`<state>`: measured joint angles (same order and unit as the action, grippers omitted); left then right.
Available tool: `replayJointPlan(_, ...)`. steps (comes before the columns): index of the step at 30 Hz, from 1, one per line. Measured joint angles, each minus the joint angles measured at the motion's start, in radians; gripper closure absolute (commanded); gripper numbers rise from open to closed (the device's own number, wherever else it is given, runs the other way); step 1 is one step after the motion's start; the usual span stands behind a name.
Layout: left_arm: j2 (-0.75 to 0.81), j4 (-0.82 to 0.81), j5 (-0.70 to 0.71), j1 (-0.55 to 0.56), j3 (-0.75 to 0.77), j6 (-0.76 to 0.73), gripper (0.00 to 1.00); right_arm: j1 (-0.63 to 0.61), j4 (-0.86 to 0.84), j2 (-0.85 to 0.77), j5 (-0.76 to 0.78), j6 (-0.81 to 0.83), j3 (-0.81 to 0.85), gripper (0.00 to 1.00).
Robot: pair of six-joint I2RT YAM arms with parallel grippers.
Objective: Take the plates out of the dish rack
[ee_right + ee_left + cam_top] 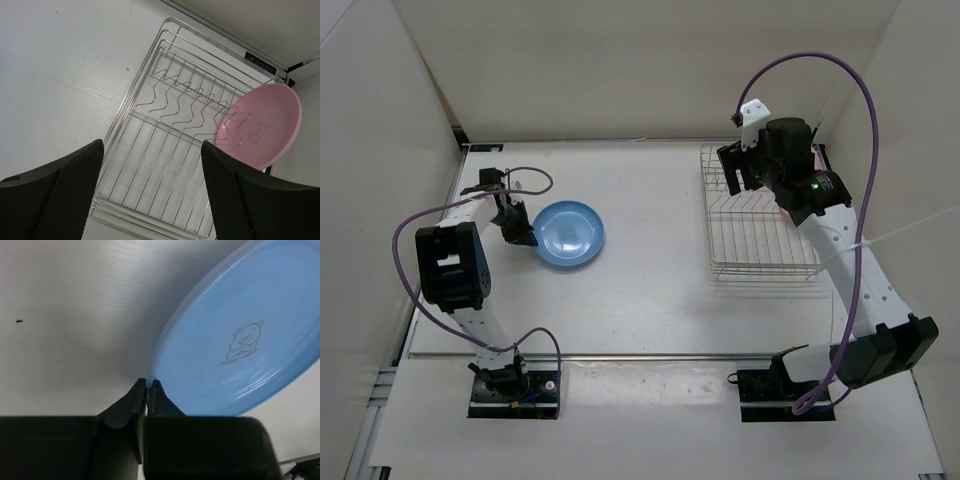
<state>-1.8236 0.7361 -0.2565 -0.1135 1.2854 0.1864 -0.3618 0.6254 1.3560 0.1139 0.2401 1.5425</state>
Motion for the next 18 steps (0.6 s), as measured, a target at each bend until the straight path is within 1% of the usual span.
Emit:
replayJointPlan(2, -0.044, 0.002, -0.017, -0.023, 0.008, 0.002, 0.89, 0.001, 0.000, -0.013, 0.004, 0.004, 0.000, 0.18)
replayJointPlan(7, -0.141, -0.004, -0.075, -0.019, 0.087, 0.005, 0.89, 0.011, 0.001, -0.023, 0.018, 0.006, 0.000, 0.18)
replayJointPlan(13, -0.229, -0.002, -0.136, -0.022, 0.166, 0.016, 0.89, 0.061, 0.000, -0.030, 0.017, 0.006, 0.000, 0.18)
replayJointPlan(14, -0.241, 0.001, -0.147, -0.026, 0.179, 0.018, 0.89, 0.069, 0.000, -0.033, 0.015, 0.006, -0.001, 0.17)
replayJointPlan(15, -0.255, 0.011, -0.156, -0.029, 0.198, 0.020, 0.88, 0.075, 0.001, -0.037, 0.015, 0.006, -0.001, 0.15)
replayJointPlan(16, -0.271, 0.017, -0.165, -0.032, 0.217, 0.022, 0.81, 0.079, 0.001, -0.042, 0.015, 0.005, -0.002, 0.14)
replayJointPlan(17, -0.283, 0.020, -0.175, -0.034, 0.231, 0.023, 0.75, 0.081, 0.000, -0.046, 0.015, 0.005, -0.002, 0.08)
replayJointPlan(18, -0.286, 0.023, -0.178, -0.034, 0.237, 0.022, 0.60, 0.083, 0.000, -0.051, 0.016, 0.004, -0.003, 0.08)
